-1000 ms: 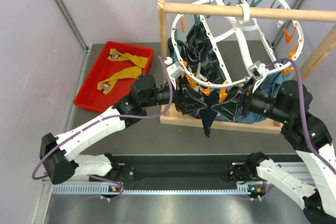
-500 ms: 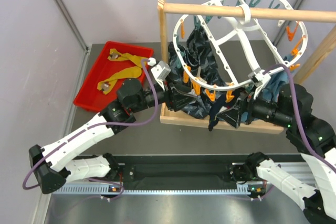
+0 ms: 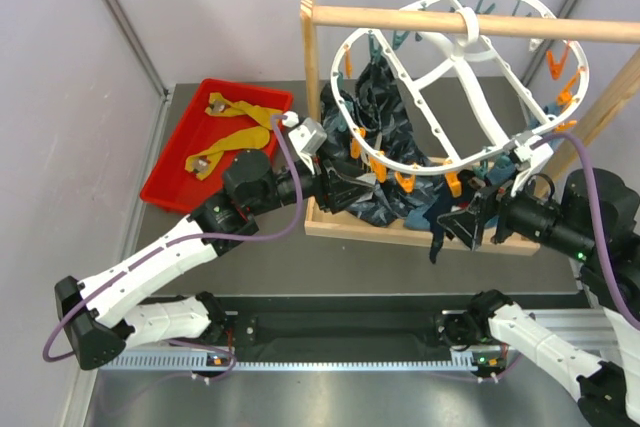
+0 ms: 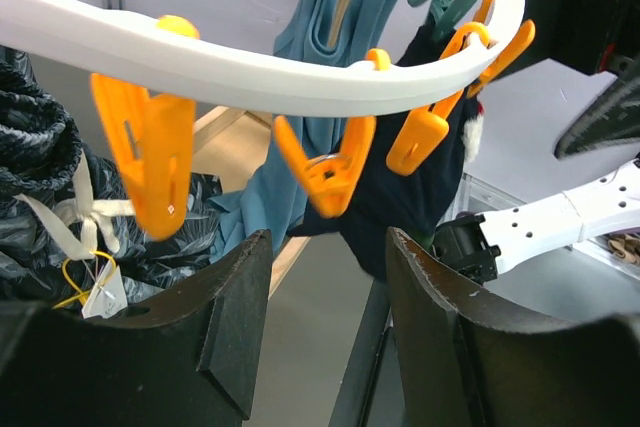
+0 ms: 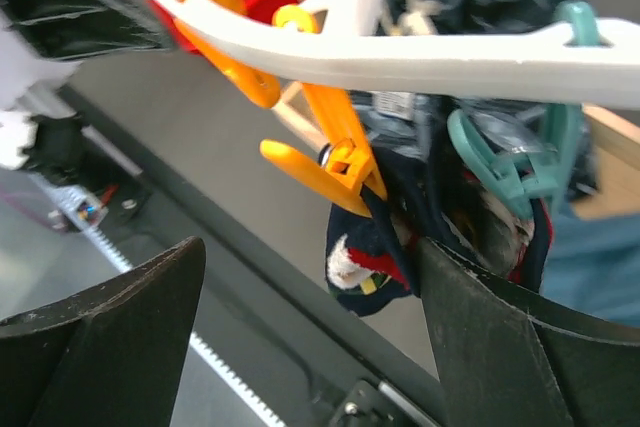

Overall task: Clip the socks to the hanger
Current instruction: Clamp the sock onto the hanger.

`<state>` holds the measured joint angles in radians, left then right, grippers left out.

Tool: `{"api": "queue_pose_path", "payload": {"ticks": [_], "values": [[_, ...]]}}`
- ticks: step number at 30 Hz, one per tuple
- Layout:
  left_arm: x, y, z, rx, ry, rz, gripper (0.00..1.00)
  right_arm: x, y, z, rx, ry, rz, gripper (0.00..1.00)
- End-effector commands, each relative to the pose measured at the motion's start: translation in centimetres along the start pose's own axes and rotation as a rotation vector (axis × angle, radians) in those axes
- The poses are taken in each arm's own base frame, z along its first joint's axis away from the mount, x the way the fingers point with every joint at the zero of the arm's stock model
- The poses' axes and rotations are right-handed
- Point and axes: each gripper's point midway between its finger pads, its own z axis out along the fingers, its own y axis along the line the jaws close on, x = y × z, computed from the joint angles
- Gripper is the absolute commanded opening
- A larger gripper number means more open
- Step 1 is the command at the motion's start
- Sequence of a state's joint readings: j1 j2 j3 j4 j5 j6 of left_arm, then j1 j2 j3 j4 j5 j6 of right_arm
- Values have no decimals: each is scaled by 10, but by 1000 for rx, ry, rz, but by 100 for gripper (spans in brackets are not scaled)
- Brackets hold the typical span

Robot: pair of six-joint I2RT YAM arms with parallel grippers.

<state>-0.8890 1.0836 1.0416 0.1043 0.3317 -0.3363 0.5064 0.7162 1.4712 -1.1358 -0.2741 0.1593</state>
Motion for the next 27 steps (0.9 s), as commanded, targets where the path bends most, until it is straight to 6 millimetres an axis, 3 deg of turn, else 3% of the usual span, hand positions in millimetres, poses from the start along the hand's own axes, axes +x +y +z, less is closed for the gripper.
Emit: {"api": "queue_pose_path", "payload": {"ticks": [1,3,8,9,10,12,15,20,23,27], "values": [[-16,-8,-4,21,-41,40,54,3,-34,-14,206,18,-10,85],[-15,-9,-3,27,-37,41,54,-4,-34,-17,216,-29,-1,86],[-16,-9,-1,32,-36,36,54,-30,-7,-13,73,-140,29,87],[-15,-9,-1,30,-35,27,54,-46,2,-16,32,-220,18,88],[-15,-9,-1,32,-40,25,54,-50,5,-15,14,-248,38,93],[-15,-11,0,39,-37,20,54,-65,13,-15,-29,-306,27,93],[-15,-14,1,56,-30,6,53,-77,14,-17,-28,-338,15,93],[-17,-20,0,86,-42,-14,53,-70,12,-23,-17,-309,-51,93],[-13,-22,1,100,-39,-26,54,-60,26,-25,-101,-279,-96,92],[-15,-24,6,114,-62,-25,54,-48,60,-29,-303,-241,-136,87]]}}
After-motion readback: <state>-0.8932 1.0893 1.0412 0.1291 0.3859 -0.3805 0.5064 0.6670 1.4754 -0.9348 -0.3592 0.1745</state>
